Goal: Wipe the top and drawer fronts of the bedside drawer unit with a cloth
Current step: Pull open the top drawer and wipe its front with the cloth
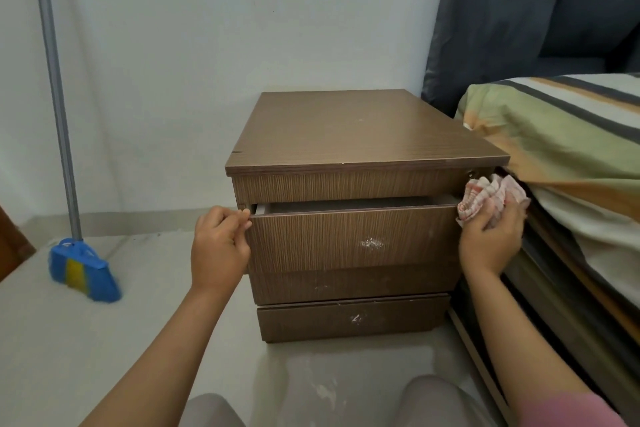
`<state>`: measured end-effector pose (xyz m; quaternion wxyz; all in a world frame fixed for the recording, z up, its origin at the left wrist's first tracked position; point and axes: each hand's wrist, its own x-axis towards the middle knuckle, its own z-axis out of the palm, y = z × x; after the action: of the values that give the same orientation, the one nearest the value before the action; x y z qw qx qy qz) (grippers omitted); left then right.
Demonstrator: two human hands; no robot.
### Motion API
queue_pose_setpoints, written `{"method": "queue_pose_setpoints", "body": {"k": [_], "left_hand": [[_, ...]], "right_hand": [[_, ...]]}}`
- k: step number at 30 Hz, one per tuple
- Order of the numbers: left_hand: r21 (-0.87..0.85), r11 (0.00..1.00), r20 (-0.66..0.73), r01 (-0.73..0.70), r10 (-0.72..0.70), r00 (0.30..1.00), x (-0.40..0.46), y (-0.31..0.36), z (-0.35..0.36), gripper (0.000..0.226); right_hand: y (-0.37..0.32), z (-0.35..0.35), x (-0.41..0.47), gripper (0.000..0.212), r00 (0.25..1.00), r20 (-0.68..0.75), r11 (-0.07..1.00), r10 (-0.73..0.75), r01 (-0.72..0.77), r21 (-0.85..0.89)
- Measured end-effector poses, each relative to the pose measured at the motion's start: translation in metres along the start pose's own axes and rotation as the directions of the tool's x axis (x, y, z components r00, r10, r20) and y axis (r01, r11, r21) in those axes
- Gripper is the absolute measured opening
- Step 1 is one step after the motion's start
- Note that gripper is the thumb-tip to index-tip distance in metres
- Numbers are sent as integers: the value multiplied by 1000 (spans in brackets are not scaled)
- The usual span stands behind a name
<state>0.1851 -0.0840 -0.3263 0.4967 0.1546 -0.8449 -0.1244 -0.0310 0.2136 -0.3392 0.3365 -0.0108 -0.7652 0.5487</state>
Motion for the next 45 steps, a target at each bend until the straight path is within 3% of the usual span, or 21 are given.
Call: {"method": "queue_pose_setpoints", "body": {"k": [2,5,8,12,17,24,29,35,45], "left_hand": [[3,1000,6,-10,10,1000,1,0,0,15],[7,1000,15,-15,15,1000,0,-1,-1,15],[6,1000,23,-4,4,1000,-1,-2,-1,15],[-2,1000,14,-14,14,1000,0,-5,1,16],[1,1000,-5,-16,16,1000,-1,-3,2,17],[15,1000,11,-17,17,1000,-1,-2,2,16],[18,1000,11,-18,18,1000,-1,-2,1,16],[6,1000,2,-22,22,1000,-1,-4,2,15],[-14,999,-16,-37,37,999,-2,-5,3,15]], "right_hand": [[2,3,-8,45,997,-56,996,44,-39,80],[-1,7,-18,45,957,-116,950,265,-239,199],[-13,10,-28,55,916,-29,898,401,-386,212],[-25,15,-30,59,950,59,943,307,-312,117],[-7,25,-28,59,970,40,958,238,-242,154],[19,26,-47,61,952,48,934,303,-306,184],[7,28,-56,61,898,52,868,438,-437,238],[-25,40,-58,68,971,109,939,213,-234,252],[-5,27,-11,60,985,39,975,168,-172,140]]}}
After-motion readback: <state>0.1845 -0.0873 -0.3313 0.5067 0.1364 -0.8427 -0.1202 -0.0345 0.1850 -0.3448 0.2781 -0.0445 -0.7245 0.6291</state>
